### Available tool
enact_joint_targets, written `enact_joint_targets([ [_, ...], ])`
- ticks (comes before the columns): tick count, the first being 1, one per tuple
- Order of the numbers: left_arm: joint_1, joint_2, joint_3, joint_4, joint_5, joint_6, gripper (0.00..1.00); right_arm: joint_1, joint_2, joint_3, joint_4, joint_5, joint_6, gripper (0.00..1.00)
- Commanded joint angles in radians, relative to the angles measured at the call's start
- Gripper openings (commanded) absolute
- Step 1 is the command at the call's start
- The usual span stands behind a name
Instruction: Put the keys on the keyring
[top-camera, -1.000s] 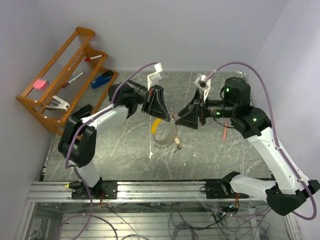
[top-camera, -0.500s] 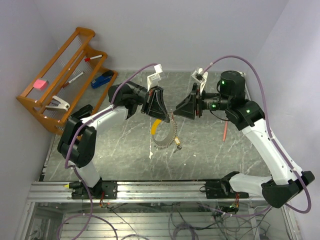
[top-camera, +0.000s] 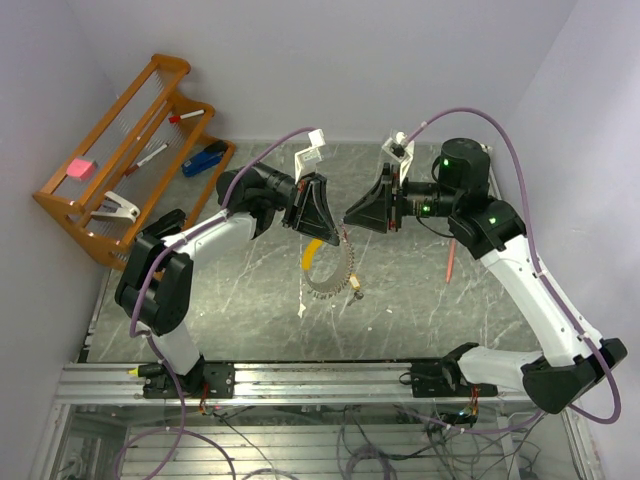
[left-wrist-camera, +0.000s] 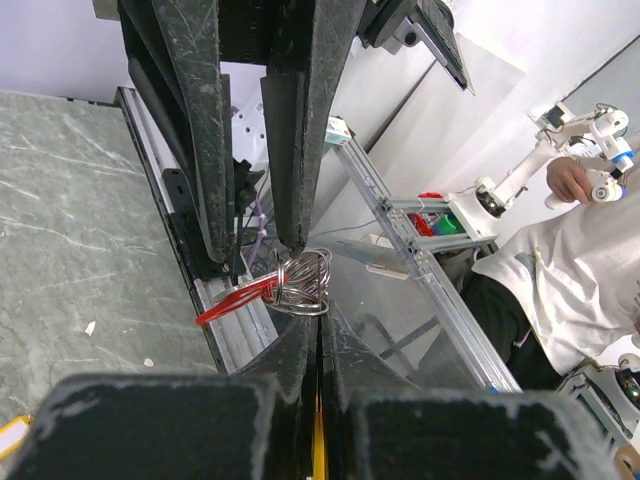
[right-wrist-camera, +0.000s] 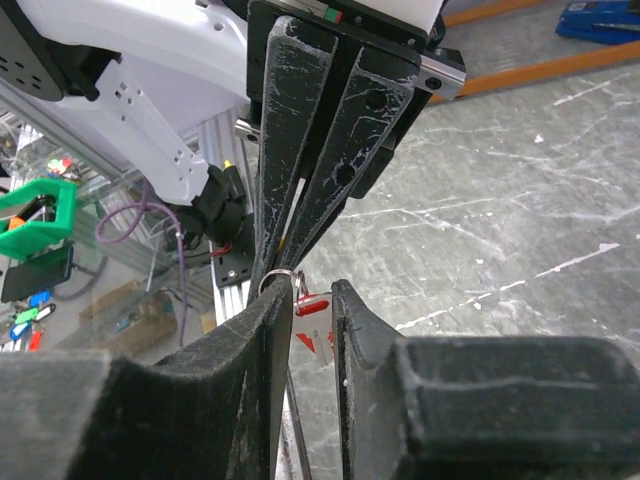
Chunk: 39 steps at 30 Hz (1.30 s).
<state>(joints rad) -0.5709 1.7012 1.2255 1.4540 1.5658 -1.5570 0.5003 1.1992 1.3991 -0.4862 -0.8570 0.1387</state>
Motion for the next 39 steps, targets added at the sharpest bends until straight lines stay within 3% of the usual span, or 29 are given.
enact_joint_targets([
  [1,0.003,-0.02,0.002,0.267,0.024,-0.214,0.07,-0.003,0.008,-0.005,0.037,-0.039,0.019,0.23],
  [8,0.004,-0.011,0.011,0.267,0.025,-0.214,0.07,-0.003,0.011,-0.014,0.03,-0.053,0.024,0.2],
  [15,0.004,-0.009,0.019,0.267,0.025,-0.216,0.07,-0.003,0.003,-0.022,0.027,-0.039,0.022,0.0],
  [39,0.03,-0.026,0.036,0.266,0.025,-0.202,0.07,-0.003,0.02,0.03,-0.117,-0.04,0.034,0.0],
])
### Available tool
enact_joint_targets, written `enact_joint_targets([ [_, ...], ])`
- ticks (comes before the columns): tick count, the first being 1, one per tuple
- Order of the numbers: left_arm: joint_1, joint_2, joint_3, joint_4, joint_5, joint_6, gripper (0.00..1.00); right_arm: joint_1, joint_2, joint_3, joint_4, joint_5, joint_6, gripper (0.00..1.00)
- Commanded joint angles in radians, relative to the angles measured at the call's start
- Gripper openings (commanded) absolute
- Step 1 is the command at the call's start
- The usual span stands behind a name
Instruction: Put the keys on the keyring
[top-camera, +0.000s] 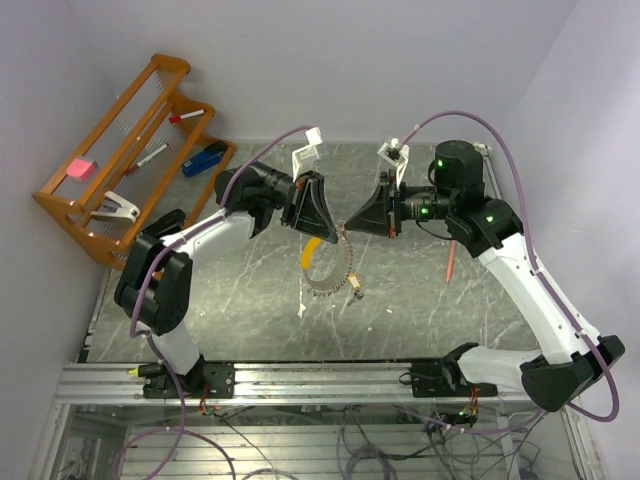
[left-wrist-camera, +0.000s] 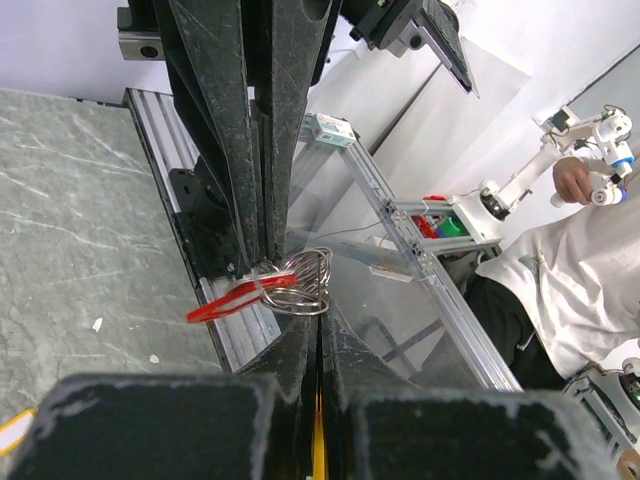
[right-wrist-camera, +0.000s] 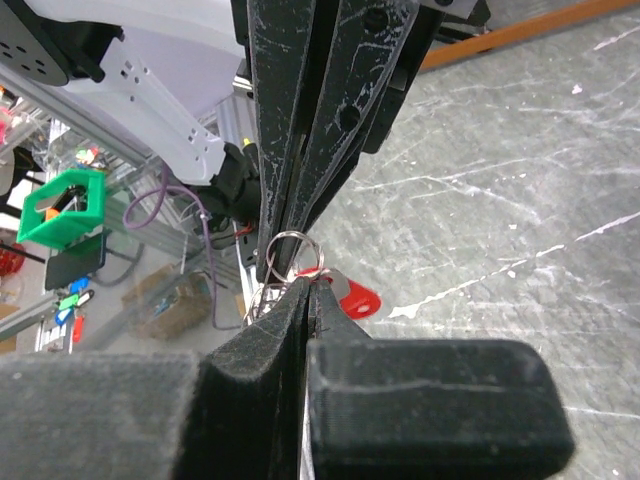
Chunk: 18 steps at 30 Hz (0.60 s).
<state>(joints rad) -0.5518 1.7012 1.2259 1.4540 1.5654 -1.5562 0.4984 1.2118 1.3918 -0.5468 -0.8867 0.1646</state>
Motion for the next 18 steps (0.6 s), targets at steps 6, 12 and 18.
enact_joint_targets([
  [6,0.014,-0.022,0.049,0.266,0.025,-0.201,0.07,-0.001,0.017,0.041,-0.098,-0.018,0.012,0.0],
  [12,0.014,-0.03,0.053,0.264,0.024,-0.196,0.07,0.0,0.02,0.046,-0.11,0.007,0.012,0.0],
  [18,0.013,-0.045,0.03,0.264,0.025,-0.191,0.07,-0.065,-0.039,0.09,-0.106,0.125,-0.038,0.34],
])
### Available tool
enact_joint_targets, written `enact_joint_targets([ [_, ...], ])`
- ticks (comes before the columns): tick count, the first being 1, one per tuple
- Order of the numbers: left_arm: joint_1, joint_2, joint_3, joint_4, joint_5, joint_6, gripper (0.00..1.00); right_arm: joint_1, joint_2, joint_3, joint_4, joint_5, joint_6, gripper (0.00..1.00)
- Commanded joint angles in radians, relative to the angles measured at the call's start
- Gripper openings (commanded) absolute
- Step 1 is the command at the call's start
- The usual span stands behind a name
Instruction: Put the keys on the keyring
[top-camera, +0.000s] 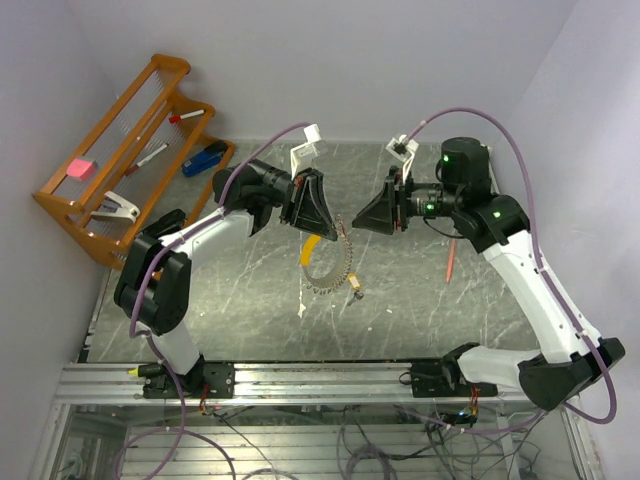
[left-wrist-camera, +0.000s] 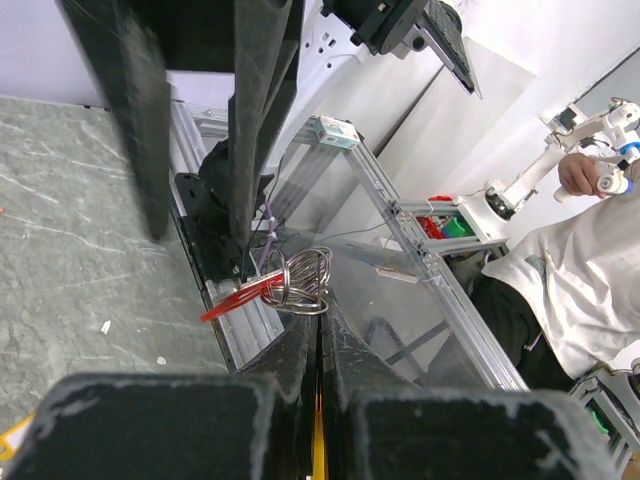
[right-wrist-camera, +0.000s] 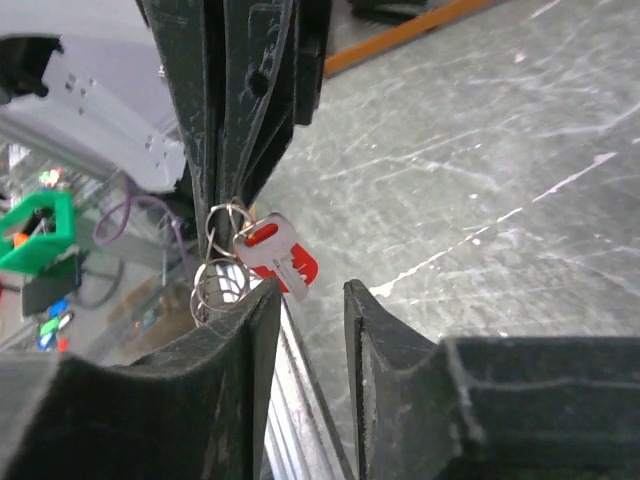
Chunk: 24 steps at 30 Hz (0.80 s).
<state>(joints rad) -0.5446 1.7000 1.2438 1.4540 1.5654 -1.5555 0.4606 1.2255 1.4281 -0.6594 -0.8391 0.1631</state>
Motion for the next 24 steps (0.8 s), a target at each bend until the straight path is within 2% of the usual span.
enact_joint_targets([
  [1,0.006,-0.044,0.011,0.264,0.025,-0.192,0.07,-0.031,-0.063,0.058,0.011,0.087,-0.045,0.39],
  [6,0.006,-0.038,0.013,0.265,0.025,-0.194,0.07,-0.032,-0.048,0.046,0.09,-0.007,-0.033,0.46],
  [11,0.006,-0.031,0.017,0.266,0.025,-0.196,0.07,-0.031,-0.037,0.012,0.211,-0.091,0.012,0.46],
  [21,0.003,-0.015,0.031,0.266,0.025,-0.204,0.07,-0.025,-0.008,-0.024,0.302,-0.143,0.06,0.34],
  [24,0.003,-0.01,0.034,0.265,0.025,-0.205,0.07,-0.006,0.003,-0.027,0.287,-0.133,0.056,0.34],
])
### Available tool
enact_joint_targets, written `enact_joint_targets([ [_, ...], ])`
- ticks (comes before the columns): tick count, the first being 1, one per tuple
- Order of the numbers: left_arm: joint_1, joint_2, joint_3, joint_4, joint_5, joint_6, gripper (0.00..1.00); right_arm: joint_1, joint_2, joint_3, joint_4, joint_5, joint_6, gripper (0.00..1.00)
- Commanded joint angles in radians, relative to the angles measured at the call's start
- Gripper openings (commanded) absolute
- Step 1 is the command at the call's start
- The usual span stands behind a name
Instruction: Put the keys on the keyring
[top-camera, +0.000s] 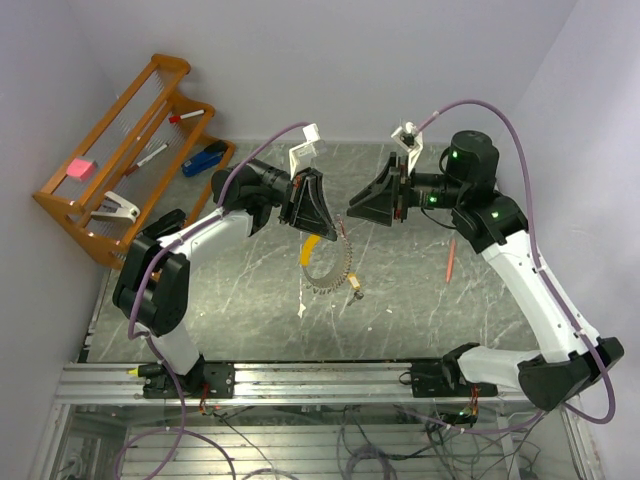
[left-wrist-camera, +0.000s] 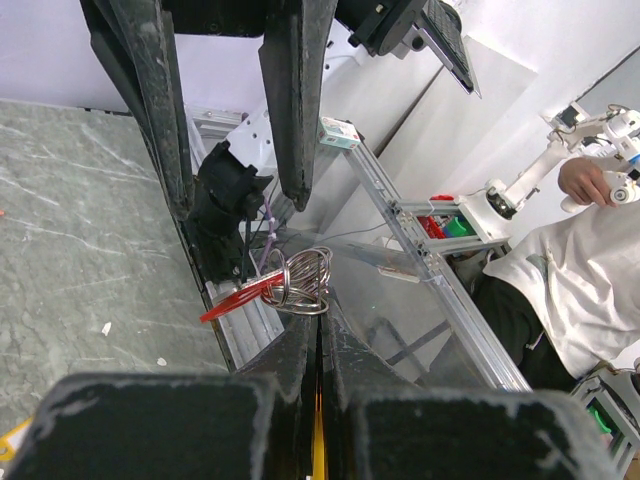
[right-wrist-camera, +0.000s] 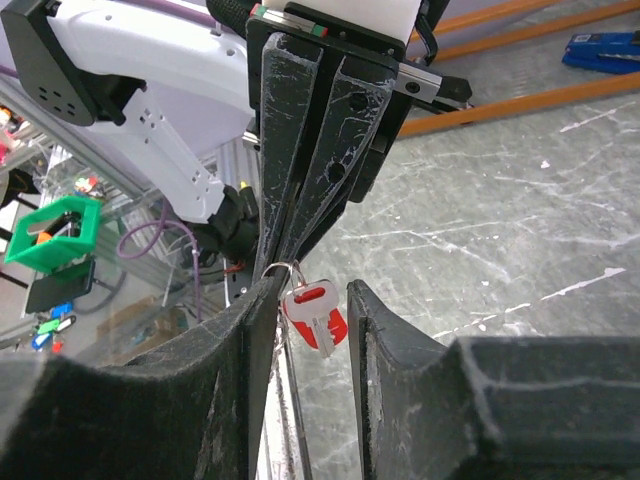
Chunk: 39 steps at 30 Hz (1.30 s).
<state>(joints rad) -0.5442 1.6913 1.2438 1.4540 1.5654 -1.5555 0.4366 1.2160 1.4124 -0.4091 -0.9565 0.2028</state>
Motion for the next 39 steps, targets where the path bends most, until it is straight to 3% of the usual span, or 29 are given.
enact_joint_targets([
  [1,0.003,0.001,0.035,0.267,0.025,-0.206,0.07,0.026,0.014,-0.013,0.037,-0.009,0.015,0.34],
  [7,0.001,0.008,0.043,0.267,0.025,-0.21,0.07,0.091,0.032,0.002,0.012,0.047,-0.003,0.31],
  [16,0.001,0.003,0.042,0.267,0.025,-0.21,0.07,0.114,0.045,0.011,-0.019,0.103,-0.008,0.02],
  [39,0.004,-0.021,0.11,0.266,0.025,-0.193,0.07,0.113,0.03,0.034,-0.103,0.185,0.106,0.0],
])
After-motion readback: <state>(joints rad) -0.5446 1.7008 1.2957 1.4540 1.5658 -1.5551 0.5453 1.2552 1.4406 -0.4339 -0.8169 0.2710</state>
